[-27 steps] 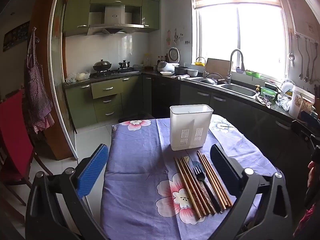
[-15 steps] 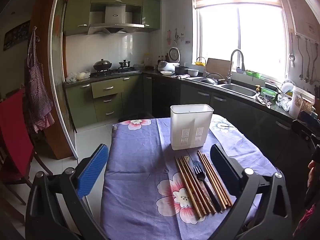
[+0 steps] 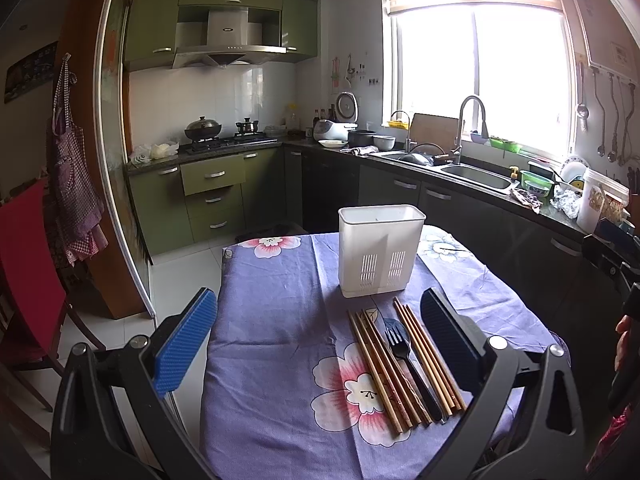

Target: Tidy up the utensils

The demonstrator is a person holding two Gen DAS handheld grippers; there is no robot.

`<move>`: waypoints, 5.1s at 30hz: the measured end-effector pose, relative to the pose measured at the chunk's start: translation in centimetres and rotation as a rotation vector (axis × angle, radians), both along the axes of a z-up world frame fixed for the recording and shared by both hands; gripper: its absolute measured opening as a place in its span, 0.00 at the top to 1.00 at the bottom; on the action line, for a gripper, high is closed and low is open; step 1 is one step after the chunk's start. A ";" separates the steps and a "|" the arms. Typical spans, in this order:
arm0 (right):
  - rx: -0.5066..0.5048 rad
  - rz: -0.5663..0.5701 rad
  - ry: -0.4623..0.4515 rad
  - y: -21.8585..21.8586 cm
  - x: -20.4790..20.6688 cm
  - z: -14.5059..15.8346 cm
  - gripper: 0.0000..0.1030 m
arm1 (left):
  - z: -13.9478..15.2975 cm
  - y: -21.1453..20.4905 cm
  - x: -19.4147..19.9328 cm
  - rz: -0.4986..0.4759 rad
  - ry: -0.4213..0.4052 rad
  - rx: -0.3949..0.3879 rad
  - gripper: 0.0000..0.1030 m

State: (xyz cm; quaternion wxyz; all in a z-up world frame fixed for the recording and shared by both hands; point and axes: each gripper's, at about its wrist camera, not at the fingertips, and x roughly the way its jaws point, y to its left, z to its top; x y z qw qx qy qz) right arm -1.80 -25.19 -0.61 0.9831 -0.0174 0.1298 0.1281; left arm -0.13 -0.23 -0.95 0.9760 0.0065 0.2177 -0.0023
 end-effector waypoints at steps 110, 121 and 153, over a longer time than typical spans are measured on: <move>-0.018 -0.044 0.444 -3.0 14.8 -10.1 0.04 | -17.5 -10.6 17.4 -0.083 0.862 -0.178 0.71; -0.018 -0.047 0.432 -3.2 14.3 -9.8 0.04 | -18.2 -10.7 18.3 -0.072 0.874 -0.170 0.88; -0.180 0.082 0.685 4.8 17.9 -14.0 0.11 | -12.6 -7.6 16.4 -0.132 0.674 -0.161 0.92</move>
